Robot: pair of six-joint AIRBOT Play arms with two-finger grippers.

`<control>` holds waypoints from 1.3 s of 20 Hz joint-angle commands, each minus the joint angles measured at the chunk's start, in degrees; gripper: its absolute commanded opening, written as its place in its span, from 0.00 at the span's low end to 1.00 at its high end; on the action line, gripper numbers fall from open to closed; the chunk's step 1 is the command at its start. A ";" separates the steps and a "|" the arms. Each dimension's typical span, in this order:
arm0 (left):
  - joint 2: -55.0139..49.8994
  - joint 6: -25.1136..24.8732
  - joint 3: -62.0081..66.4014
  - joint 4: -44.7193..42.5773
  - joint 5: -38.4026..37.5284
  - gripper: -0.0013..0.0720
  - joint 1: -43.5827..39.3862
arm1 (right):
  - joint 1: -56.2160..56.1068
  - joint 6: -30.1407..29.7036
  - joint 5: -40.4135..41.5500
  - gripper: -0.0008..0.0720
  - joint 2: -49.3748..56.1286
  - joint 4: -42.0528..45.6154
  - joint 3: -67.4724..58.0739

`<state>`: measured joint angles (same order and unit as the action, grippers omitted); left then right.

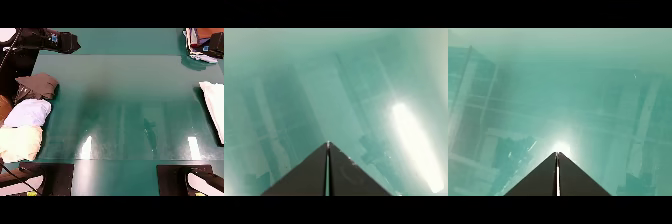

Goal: Fold the shirts.

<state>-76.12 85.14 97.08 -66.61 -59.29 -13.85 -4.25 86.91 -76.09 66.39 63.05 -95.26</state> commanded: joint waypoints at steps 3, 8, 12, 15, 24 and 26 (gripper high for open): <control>0.00 0.00 0.00 -0.02 0.55 0.05 -0.04 | -0.15 0.00 0.02 0.04 -0.04 -0.07 0.00; 0.00 0.00 0.00 -0.02 0.57 0.05 -0.04 | -0.17 0.02 0.02 0.04 -0.04 -0.11 0.00; 0.00 0.31 0.00 0.81 0.59 0.05 -0.04 | -0.17 0.02 -0.42 0.04 -0.04 -0.48 0.00; -0.02 -1.57 0.00 -0.35 3.54 0.06 -0.02 | -0.15 0.02 -0.42 0.04 -0.04 -0.50 0.00; -2.86 4.76 -6.36 -35.12 2.73 0.90 7.41 | -0.17 0.07 -0.39 0.04 -0.04 -0.50 0.00; -5.35 6.54 -11.63 -34.91 3.02 0.90 12.07 | -0.17 0.07 -0.37 0.04 -0.04 -0.48 0.00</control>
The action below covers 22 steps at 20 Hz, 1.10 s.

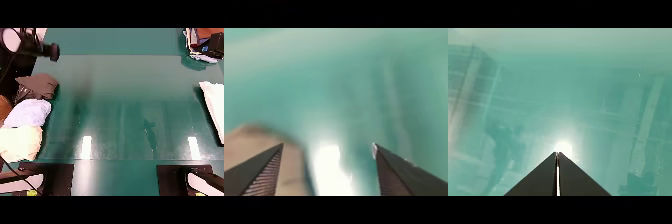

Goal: Fold the shirts.

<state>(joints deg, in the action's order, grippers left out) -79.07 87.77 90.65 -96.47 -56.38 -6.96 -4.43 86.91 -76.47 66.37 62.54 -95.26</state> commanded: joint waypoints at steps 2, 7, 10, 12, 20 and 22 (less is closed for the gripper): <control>-5.49 5.31 -9.84 -4.76 1.75 0.90 8.74 | 0.00 0.07 -0.02 0.04 -0.02 0.02 0.00; -11.28 5.90 -11.61 -3.78 1.97 0.90 12.92 | 0.00 0.07 -0.02 0.04 -0.02 0.02 0.00; -10.93 6.75 -11.41 -3.76 2.43 0.37 12.94 | 0.00 0.07 0.00 0.04 -0.02 0.04 0.02; -10.01 6.75 -11.21 -3.80 2.27 0.05 12.94 | 0.00 0.07 -0.02 0.04 -0.02 0.02 0.00; 11.06 5.95 6.10 -1.97 0.02 0.05 12.63 | 0.00 0.09 0.13 0.04 -0.02 -0.07 -7.89; 16.72 2.62 10.80 1.51 -1.66 0.05 12.63 | 0.00 0.07 0.15 0.04 -0.02 -0.04 -12.17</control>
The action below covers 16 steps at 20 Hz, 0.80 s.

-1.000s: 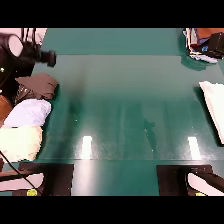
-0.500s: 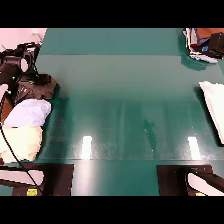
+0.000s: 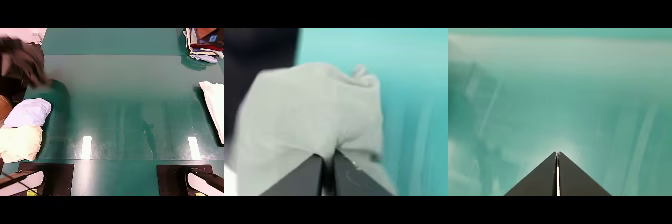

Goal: Fold the shirts.

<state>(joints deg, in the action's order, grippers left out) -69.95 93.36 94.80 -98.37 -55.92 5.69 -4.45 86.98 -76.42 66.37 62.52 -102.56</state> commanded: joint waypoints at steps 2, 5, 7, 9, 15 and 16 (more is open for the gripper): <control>12.00 -5.97 8.79 8.59 -3.52 0.05 -0.35 | 0.04 0.00 0.28 0.04 -0.02 0.00 -8.31; 14.67 -6.82 8.98 8.90 -6.78 0.05 -7.72 | 0.02 0.00 0.37 0.04 -0.04 -0.02 -11.65; 13.73 -6.78 8.35 8.87 -10.01 0.05 -15.56 | 0.02 0.00 0.26 0.04 -0.04 -0.04 -13.00; 11.89 -6.71 6.14 8.83 -12.46 0.05 -24.04 | 0.02 0.00 -0.11 0.04 -0.15 -0.09 -13.51; 3.45 -6.88 -5.31 14.56 -16.15 0.44 -45.18 | 0.04 0.00 -2.19 0.04 -1.31 0.00 -13.38; 2.25 -6.88 -6.86 15.63 -14.99 0.75 -46.82 | 0.02 0.00 -2.34 0.04 -1.55 0.00 -13.38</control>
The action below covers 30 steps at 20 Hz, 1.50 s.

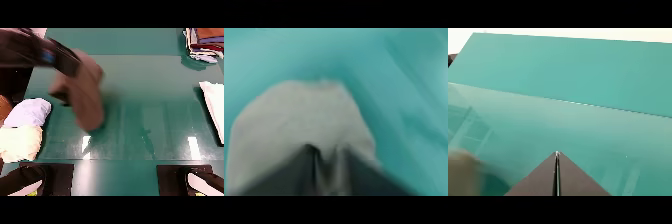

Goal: Fold the shirts.

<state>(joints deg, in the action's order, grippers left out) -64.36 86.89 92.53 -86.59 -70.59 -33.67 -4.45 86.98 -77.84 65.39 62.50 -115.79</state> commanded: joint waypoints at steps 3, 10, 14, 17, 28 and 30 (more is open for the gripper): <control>-5.42 -1.70 -5.68 -1.01 1.66 0.80 -7.61 | 0.04 0.00 -0.96 0.04 -1.01 0.15 -0.17; -7.69 3.15 -14.45 -0.17 8.63 0.80 15.28 | 0.04 0.00 -1.75 0.04 -0.94 0.15 -0.15; -13.92 0.92 -23.82 12.63 12.81 0.80 25.83 | 0.04 0.00 -1.90 0.04 -0.81 0.13 -0.15; -19.54 -3.17 -25.03 16.02 13.75 0.80 26.49 | 0.04 0.00 -1.81 0.04 -1.03 0.17 1.60; -24.65 -7.43 -24.46 22.23 18.53 0.05 26.53 | 0.02 2.32 -3.13 0.04 -1.16 0.09 31.34; -24.24 -7.41 -22.25 21.07 18.34 0.05 26.71 | -0.79 3.08 -1.40 0.04 -1.14 0.04 40.00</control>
<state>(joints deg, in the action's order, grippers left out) -88.75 80.01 68.60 -64.84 -52.99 -7.11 -4.58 89.17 -80.71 64.27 62.70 -86.21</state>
